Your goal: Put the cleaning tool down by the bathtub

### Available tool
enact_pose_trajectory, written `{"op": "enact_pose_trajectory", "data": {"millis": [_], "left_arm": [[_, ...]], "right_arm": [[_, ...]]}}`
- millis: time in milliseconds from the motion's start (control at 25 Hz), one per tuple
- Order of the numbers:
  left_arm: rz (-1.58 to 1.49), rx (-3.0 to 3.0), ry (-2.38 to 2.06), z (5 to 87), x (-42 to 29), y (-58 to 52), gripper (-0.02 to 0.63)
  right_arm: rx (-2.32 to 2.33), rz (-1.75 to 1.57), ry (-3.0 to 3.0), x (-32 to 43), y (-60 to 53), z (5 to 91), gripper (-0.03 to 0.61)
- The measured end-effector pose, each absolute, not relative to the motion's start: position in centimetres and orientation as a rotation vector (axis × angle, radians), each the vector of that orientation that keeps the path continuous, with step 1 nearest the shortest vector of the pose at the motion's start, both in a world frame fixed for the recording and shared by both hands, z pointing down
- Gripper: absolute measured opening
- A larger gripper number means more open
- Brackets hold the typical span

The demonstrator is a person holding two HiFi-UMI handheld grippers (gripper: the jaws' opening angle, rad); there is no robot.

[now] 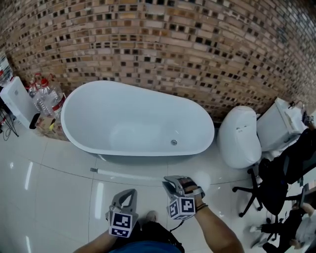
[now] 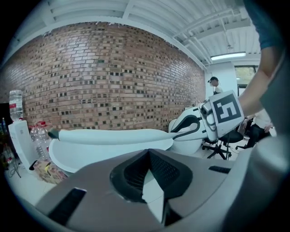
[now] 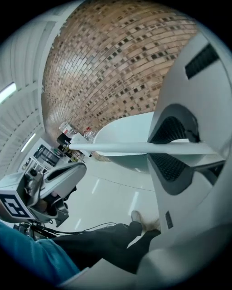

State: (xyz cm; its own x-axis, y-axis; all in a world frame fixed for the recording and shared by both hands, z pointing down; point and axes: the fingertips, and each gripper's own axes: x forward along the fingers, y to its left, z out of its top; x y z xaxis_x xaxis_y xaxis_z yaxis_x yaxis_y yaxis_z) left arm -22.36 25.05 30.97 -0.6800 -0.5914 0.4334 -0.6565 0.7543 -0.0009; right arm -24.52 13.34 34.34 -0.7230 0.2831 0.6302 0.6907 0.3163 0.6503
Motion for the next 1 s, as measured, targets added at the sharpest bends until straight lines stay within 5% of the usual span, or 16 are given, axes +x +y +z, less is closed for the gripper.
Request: {"op": "enact_pose_trajectory", "data": {"millis": [520,1000], "left_arm": [[0.187,0.934,-2.528,34.8,-28.5,30.3,0.005],[0.095,0.769,-2.507,47.6,-35.0,29.6,0.005]], "right_arm": [[-0.904,-1.445,-2.003,-30.7,17.7,42.1,0.093],[-1.007,-1.412,-1.938,-37.5,16.9,55.9,0.093]]}}
